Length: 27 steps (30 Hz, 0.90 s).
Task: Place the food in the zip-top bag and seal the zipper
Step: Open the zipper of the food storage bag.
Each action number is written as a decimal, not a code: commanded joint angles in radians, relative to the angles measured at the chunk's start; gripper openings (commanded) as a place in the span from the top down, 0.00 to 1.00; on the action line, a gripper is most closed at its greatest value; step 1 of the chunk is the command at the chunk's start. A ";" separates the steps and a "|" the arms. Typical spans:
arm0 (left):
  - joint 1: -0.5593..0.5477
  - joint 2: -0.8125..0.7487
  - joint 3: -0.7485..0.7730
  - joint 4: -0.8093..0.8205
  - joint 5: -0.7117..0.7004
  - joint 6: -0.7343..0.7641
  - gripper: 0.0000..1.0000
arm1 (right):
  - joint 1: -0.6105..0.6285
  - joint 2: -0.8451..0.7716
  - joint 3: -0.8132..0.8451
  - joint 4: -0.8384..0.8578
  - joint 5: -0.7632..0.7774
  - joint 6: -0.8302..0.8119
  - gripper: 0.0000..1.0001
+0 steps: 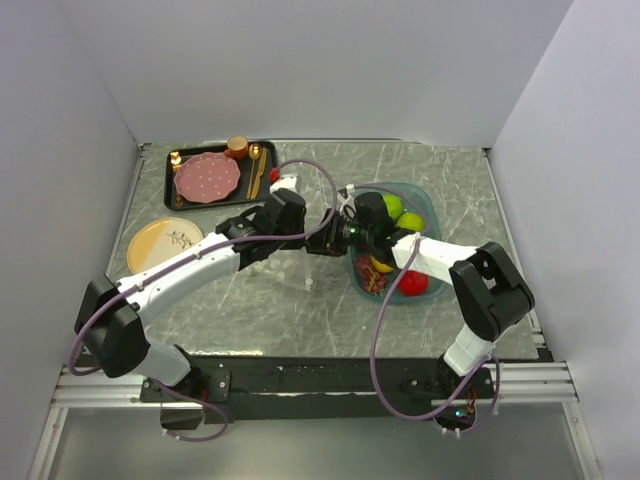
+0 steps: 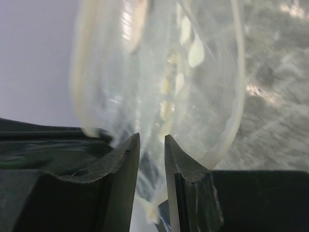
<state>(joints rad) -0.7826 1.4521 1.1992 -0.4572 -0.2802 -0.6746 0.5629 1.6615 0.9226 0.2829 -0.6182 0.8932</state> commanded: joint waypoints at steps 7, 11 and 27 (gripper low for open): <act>0.048 -0.065 0.089 -0.106 -0.111 -0.014 0.99 | 0.011 0.055 0.067 -0.313 0.208 -0.132 0.65; 0.080 -0.110 0.047 -0.120 -0.091 -0.017 0.99 | 0.012 0.101 0.123 -0.382 0.256 -0.160 0.65; 0.105 -0.010 -0.016 -0.014 0.050 -0.072 0.99 | 0.011 -0.117 0.136 -0.478 0.392 -0.227 0.43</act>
<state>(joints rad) -0.6811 1.4223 1.1725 -0.5198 -0.2642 -0.7258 0.5701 1.6600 1.0164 -0.0750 -0.3855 0.7006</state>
